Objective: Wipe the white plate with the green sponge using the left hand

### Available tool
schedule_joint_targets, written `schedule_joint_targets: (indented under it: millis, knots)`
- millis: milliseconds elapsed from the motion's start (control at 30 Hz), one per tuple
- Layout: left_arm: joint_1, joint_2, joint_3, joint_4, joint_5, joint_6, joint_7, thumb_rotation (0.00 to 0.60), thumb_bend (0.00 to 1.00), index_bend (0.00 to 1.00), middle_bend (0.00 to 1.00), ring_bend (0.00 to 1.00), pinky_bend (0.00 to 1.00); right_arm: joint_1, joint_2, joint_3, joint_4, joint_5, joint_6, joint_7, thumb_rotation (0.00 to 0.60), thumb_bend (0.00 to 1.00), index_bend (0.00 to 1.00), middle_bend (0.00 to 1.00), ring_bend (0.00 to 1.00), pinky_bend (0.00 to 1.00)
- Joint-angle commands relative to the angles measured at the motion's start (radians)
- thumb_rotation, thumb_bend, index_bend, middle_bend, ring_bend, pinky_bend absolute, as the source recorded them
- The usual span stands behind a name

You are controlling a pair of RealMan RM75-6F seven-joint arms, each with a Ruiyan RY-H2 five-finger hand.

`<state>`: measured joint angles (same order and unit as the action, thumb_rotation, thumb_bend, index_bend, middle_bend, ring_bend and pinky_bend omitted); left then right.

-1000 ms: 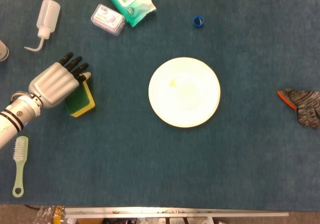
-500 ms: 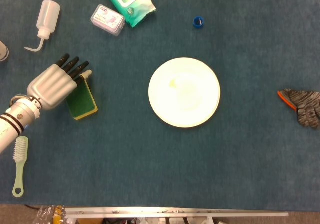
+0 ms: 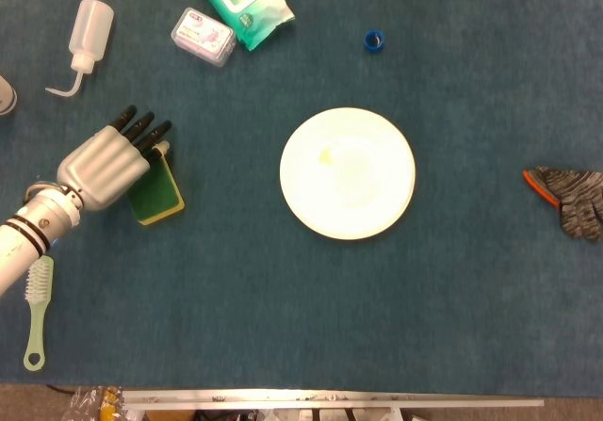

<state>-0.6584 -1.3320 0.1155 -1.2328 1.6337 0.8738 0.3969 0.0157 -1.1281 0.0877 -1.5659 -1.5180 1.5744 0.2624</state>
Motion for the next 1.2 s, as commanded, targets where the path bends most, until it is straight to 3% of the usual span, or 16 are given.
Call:
schedule_joint_targets:
  millis: [33, 533, 933, 1033, 1200]
  knots:
    - [0.001, -0.005, -0.001, 0.006, 0.0, 0.004, 0.005, 0.6, 0.26, 0.18, 0.01, 0.0, 0.07, -0.001, 0.0, 0.0, 0.0, 0.0, 0.0, -0.001, 0.6, 0.39, 0.39, 0.39, 0.24, 0.45]
    - [0.011, -0.029, -0.017, 0.013, -0.026, 0.023, -0.017, 0.6, 0.26, 0.34, 0.07, 0.0, 0.07, 0.0, -0.002, 0.002, 0.001, 0.006, -0.004, -0.003, 0.6, 0.39, 0.39, 0.39, 0.24, 0.45]
    - [0.011, 0.052, -0.073, -0.15, -0.121, 0.02, -0.036, 0.6, 0.27, 0.44, 0.13, 0.0, 0.07, 0.003, -0.01, 0.003, 0.025, 0.005, -0.01, 0.023, 0.6, 0.39, 0.39, 0.39, 0.24, 0.45]
    - [0.003, 0.071, -0.092, -0.201, -0.159, 0.005, -0.003, 0.6, 0.28, 0.45, 0.13, 0.0, 0.07, 0.006, -0.012, 0.003, 0.031, 0.005, -0.015, 0.03, 0.6, 0.39, 0.39, 0.39, 0.24, 0.45]
    - [-0.009, 0.084, -0.123, -0.284, -0.281, -0.023, 0.166, 0.6, 0.29, 0.47, 0.14, 0.0, 0.07, 0.012, -0.02, 0.002, 0.044, 0.003, -0.024, 0.045, 0.6, 0.39, 0.39, 0.39, 0.24, 0.45]
